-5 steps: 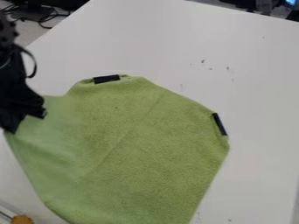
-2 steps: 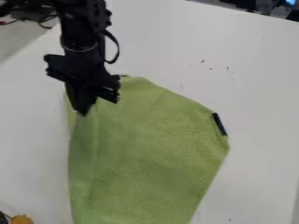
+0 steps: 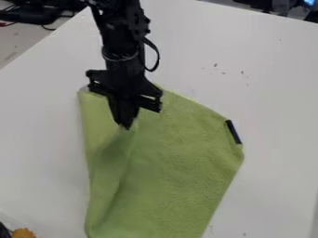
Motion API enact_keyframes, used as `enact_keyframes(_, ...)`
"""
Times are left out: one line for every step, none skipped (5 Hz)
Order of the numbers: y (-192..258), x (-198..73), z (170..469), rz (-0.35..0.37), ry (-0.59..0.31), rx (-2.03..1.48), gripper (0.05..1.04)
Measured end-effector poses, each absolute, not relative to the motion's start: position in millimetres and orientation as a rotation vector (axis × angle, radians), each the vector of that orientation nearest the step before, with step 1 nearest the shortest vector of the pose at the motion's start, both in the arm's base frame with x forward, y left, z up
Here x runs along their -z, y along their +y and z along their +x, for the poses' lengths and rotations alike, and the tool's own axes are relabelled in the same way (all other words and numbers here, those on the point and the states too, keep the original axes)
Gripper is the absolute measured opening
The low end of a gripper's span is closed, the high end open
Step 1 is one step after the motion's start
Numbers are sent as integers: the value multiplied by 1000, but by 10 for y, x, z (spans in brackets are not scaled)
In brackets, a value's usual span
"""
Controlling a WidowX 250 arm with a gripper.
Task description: Folds the cloth from bottom left to top right
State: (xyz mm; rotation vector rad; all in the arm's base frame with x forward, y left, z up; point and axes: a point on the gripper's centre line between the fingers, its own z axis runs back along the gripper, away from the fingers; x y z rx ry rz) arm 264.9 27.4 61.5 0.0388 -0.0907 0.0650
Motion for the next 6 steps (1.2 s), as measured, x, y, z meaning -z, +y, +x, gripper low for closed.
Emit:
enact_keyframes(142, -537, 2675, -54, -97, -44, 56)
enact_keyframes(135, -464, 2622, -116, -98, -85, 55)
enact_keyframes(111, -392, 2556, -124, -97, -89, 77)
enact_keyframes(109, -389, 2528, -106, -75, -113, 227)
enact_keyframes(-40, -504, 2587, -76, -43, -81, 482)
enact_keyframes(-320, -675, 2653, -72, -13, -78, 787)
